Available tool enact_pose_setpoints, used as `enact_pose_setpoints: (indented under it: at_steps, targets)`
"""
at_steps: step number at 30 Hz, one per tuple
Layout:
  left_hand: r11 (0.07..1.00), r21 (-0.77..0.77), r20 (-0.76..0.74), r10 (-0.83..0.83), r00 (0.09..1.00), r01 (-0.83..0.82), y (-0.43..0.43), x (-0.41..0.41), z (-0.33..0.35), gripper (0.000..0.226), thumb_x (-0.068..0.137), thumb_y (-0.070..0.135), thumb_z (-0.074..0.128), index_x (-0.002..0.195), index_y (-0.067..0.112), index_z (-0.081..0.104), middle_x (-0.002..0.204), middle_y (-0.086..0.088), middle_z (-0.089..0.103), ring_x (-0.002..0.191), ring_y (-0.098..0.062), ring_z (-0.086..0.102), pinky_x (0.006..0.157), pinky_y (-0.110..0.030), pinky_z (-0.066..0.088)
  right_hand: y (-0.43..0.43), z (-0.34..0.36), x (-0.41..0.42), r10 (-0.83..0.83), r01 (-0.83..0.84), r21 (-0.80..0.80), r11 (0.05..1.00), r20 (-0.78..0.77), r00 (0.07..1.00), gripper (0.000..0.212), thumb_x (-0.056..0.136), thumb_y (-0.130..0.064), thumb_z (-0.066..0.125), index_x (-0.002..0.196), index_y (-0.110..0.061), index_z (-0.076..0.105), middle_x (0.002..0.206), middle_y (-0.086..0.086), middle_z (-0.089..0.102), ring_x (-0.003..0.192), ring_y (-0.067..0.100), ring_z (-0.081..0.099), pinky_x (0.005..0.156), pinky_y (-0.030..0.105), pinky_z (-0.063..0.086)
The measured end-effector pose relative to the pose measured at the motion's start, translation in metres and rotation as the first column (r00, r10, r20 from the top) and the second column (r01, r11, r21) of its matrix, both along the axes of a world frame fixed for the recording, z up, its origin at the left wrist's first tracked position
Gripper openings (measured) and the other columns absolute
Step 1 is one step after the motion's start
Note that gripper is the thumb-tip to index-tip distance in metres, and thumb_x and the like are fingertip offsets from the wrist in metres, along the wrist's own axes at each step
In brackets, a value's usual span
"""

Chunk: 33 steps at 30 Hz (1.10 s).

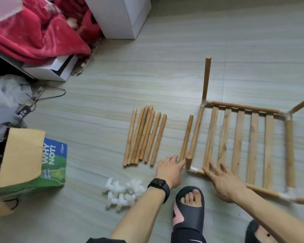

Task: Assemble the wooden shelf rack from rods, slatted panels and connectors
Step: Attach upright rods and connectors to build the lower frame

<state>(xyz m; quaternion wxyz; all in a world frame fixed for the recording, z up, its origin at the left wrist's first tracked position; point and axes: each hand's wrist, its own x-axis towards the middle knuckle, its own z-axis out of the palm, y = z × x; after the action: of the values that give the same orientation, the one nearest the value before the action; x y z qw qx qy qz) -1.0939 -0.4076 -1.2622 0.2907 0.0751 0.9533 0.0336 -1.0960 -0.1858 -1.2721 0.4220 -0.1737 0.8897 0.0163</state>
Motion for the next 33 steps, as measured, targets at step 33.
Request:
enact_pose_setpoints:
  at_steps: [33]
  targets:
    - [0.745, -0.239, 0.071, 0.653, 0.754, -0.622, -0.125, 0.075, -0.006, 0.035, 0.097, 0.010, 0.045, 0.128, 0.020, 0.056, 0.130, -0.007, 0.060, 0.119, -0.026, 0.057, 0.094, -0.038, 0.051, 0.013, -0.026, -0.006, -0.039, 0.042, -0.023, 0.999, 0.108, 0.993, 0.082, 0.098, -0.042, 0.045, 0.161, -0.038, -0.008, 0.169, -0.005, -0.019, 0.156, 0.033, -0.011, 0.127, 0.048, 0.014]
